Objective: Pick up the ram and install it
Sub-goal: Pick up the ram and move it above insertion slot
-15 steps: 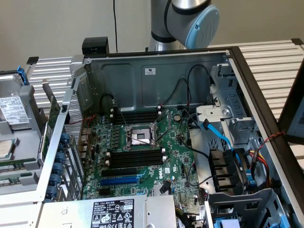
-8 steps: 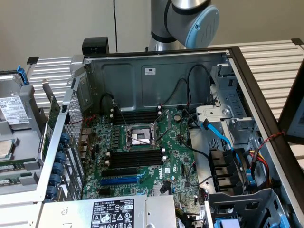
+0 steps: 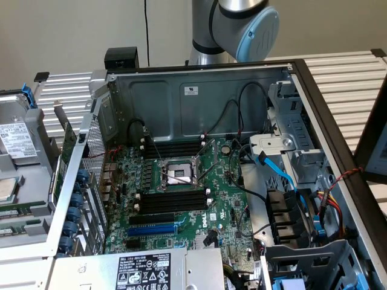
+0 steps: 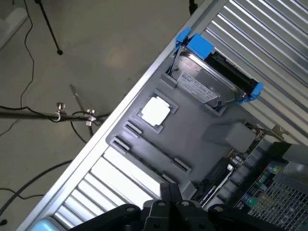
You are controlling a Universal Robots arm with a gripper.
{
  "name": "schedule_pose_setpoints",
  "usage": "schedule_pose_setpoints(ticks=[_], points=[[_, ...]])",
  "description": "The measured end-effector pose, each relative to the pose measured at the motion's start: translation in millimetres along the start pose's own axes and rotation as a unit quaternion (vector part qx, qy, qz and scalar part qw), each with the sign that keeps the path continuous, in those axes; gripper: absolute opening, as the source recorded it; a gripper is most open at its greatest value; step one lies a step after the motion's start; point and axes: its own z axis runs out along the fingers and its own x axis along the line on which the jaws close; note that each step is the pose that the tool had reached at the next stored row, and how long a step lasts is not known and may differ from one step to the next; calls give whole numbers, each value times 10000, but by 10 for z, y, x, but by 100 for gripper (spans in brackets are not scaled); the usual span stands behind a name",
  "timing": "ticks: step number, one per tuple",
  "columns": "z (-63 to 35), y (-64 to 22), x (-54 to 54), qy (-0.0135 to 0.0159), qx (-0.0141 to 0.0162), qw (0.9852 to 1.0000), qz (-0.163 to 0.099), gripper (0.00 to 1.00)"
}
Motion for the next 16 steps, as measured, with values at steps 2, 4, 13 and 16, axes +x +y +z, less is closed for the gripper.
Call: schedule_pose_setpoints(ticks=[2, 4, 13, 16], points=[[1, 0, 0, 8, -3, 9998, -177, 10], [2, 0, 0, 17, -7, 9994, -357, 10], [5, 0, 0, 57, -25, 9930, -1178, 10], [5, 0, 0, 71, -31, 9894, -1448, 10]])
